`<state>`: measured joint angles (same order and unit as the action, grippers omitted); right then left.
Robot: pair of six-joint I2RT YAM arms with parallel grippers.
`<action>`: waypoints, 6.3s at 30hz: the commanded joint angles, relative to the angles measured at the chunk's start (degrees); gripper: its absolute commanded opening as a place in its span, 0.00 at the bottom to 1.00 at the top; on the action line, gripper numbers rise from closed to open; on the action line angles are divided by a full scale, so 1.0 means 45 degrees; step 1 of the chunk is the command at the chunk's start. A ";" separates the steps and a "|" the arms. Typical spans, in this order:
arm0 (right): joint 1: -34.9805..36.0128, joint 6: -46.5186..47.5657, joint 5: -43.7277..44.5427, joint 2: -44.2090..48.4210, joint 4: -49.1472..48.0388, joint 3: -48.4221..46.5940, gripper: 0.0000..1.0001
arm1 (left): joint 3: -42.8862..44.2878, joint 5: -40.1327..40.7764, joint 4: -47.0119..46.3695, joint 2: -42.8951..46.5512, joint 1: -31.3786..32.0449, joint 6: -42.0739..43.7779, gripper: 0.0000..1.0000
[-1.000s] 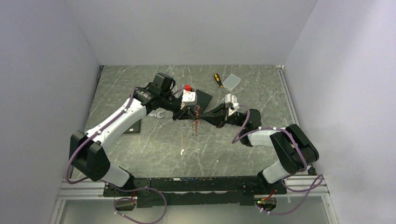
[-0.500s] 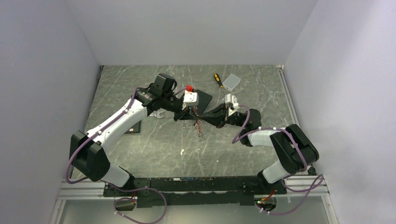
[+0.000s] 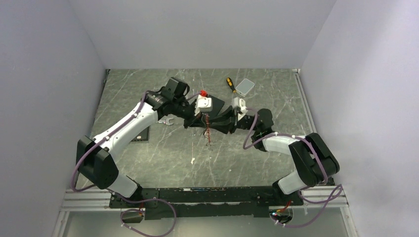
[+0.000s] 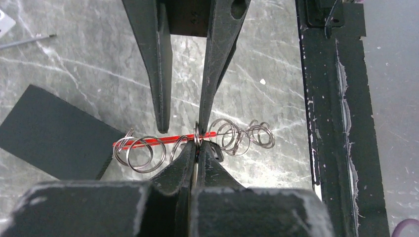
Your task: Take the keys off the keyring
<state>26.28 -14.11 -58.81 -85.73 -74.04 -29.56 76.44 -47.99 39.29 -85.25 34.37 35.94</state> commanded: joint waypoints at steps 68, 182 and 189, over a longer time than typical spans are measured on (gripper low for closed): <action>0.1906 1.0504 0.3908 0.1831 1.8502 -0.5618 0.34 | 0.3880 0.1585 0.3657 -0.3279 0.0584 -0.2558 0.00; 0.0077 0.1471 0.2859 -0.1084 0.4397 -0.1839 0.00 | -0.1003 -0.4930 -0.3721 -0.2402 -0.2923 -0.2309 0.33; 0.0077 0.1367 0.2495 -0.1444 0.4255 -0.1843 0.00 | -0.1499 -0.4469 -0.5532 -0.2943 -0.2875 -0.2791 0.34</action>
<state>26.70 -6.96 -46.44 -91.83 -49.58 -36.91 70.81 -68.05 20.78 -97.19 21.45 23.05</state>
